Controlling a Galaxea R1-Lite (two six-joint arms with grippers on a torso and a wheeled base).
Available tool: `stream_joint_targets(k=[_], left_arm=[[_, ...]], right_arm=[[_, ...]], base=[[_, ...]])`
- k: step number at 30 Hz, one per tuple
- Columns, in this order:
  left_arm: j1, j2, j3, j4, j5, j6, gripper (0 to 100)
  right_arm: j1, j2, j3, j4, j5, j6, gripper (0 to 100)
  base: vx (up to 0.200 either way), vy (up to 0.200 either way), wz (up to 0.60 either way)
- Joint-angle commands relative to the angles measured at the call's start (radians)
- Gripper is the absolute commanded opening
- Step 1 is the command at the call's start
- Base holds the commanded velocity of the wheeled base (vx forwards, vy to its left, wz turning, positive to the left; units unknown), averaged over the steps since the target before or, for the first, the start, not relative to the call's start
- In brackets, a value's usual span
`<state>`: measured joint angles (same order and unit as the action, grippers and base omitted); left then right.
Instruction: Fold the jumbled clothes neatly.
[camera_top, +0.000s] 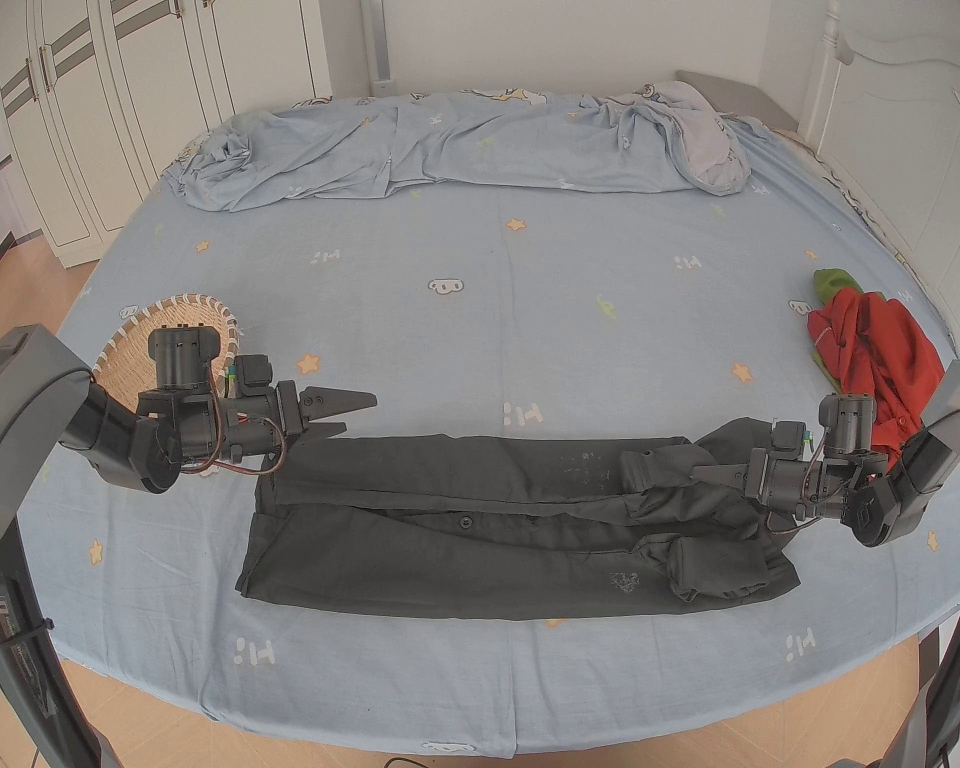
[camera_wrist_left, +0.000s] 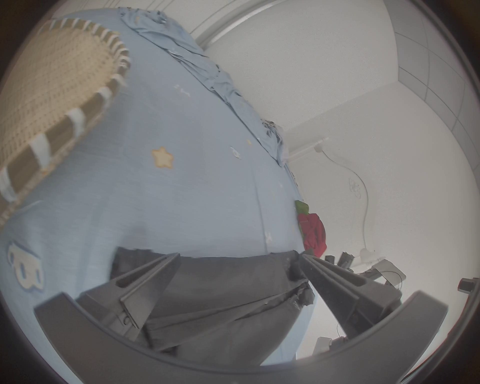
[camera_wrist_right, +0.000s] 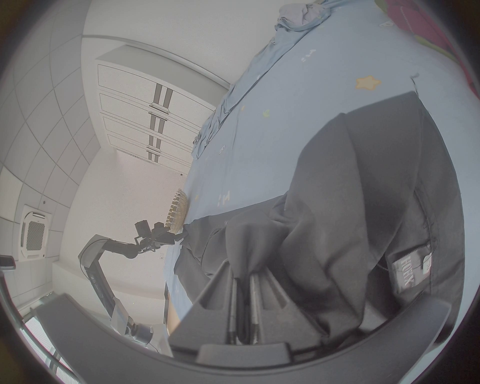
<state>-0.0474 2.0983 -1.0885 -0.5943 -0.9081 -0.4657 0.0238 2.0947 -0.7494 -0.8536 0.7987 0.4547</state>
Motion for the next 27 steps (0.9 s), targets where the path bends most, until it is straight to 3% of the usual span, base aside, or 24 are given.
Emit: stream_joint_targets(k=[1,19,24,27], left_arm=[[-0.008,0.014,-0.008,-0.001,0.0,-0.001,100],[0.003,-0.021,-0.021,-0.001,-0.002,-0.016,100],[-0.054,-0.012,-0.064,-0.001,-0.002,-0.074,100],[-0.117,0.025,-0.111,-0.001,-0.002,-0.083,100]], right_arm=[[-0.019,-0.022,-0.004,-0.001,0.002,-0.001,100],[-0.133,-0.231,0.004,0.01,0.008,0.002,100],[-0.093,-0.234,-0.038,0.011,0.02,0.029,100],[-0.015,-0.197,-0.076,0.004,0.033,0.085,100]], base=[[0.0,0.0,0.0],[0.0,0.0,0.0],[0.0,0.0,0.0],[0.0,0.0,0.0]])
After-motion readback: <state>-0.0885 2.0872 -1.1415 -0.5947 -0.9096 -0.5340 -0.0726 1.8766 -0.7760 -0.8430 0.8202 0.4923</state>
